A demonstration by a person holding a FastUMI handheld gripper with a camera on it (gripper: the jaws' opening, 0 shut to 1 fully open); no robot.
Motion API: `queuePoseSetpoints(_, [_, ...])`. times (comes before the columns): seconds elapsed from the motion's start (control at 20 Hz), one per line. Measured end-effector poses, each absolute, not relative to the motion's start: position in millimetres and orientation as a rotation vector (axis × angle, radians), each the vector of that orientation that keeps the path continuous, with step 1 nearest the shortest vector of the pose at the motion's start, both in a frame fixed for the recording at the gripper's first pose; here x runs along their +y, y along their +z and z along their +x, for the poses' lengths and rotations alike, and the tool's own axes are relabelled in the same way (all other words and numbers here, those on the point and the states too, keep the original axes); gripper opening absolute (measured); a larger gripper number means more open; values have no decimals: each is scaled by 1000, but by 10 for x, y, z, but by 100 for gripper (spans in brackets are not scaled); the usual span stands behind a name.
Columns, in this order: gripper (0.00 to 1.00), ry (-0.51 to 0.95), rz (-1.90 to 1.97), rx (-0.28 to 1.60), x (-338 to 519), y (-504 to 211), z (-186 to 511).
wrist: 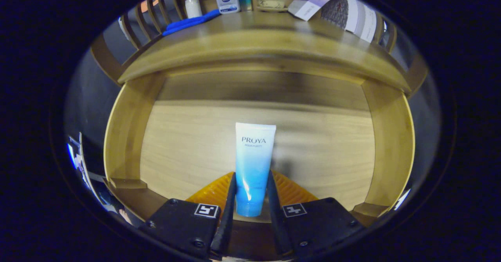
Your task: Pull open the drawer, take out the items inside it, and place them on the countertop above the cabinet.
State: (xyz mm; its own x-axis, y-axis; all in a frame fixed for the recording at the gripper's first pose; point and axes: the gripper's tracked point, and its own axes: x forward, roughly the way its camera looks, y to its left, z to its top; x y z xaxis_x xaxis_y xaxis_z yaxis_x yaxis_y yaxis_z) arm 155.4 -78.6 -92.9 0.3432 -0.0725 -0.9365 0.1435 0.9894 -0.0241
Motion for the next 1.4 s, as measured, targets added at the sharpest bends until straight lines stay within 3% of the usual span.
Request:
queuePoseSetpoints(0.65, [46,-132,-52,1035,-724,89,2209])
queuePoseSetpoints(1.4, [45,-229,-126,907,-816,337,3330])
